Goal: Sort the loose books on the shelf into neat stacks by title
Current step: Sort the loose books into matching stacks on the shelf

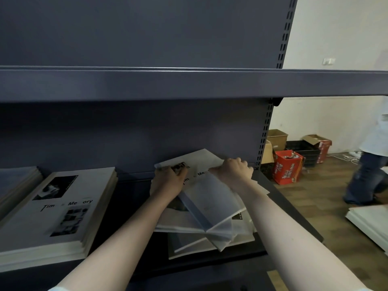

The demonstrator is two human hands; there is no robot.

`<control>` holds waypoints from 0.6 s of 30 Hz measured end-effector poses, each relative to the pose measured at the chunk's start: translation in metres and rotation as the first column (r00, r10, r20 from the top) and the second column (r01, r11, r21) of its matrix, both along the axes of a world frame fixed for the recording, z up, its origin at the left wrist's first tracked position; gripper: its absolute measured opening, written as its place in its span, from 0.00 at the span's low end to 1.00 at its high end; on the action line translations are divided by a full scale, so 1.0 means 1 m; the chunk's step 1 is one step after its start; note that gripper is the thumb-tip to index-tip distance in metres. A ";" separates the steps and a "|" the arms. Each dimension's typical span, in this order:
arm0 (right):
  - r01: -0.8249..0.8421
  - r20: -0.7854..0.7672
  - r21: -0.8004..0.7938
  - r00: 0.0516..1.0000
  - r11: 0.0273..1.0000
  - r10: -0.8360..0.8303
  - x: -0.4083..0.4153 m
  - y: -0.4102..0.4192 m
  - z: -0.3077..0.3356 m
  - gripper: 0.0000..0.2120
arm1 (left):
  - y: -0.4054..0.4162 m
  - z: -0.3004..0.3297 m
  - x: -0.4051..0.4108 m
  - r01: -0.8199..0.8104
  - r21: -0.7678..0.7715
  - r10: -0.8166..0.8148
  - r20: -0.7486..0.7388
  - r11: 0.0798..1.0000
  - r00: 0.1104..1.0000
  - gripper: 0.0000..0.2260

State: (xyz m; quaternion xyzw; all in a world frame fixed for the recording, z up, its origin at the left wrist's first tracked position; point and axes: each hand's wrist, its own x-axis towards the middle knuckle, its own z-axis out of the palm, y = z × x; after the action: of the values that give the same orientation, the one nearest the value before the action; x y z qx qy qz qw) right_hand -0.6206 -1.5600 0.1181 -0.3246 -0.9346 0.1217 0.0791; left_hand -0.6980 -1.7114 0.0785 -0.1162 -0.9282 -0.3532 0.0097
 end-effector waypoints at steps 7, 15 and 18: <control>0.006 -0.014 0.035 1.000 0.999 -0.005 0.002 0.000 -0.004 0.34 | -0.005 0.000 0.010 -0.100 -0.020 0.100 0.024 0.995 0.995 0.36; 0.009 -0.085 -0.007 0.996 1.000 -0.009 0.001 -0.022 0.011 0.28 | -0.024 0.009 0.010 -0.068 0.280 0.025 0.154 0.958 0.988 0.17; -0.010 -0.110 -0.035 0.994 0.999 0.006 0.000 -0.031 0.014 0.24 | -0.038 0.012 0.004 -0.092 0.359 0.046 0.133 0.929 0.990 0.17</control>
State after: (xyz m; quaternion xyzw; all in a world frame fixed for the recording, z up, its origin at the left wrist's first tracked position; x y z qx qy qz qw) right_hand -0.6205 -1.5913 0.1324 -0.3153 -0.9278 0.1561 0.1240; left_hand -0.6938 -1.7494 0.0907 -0.0577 -0.8490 -0.5251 -0.0135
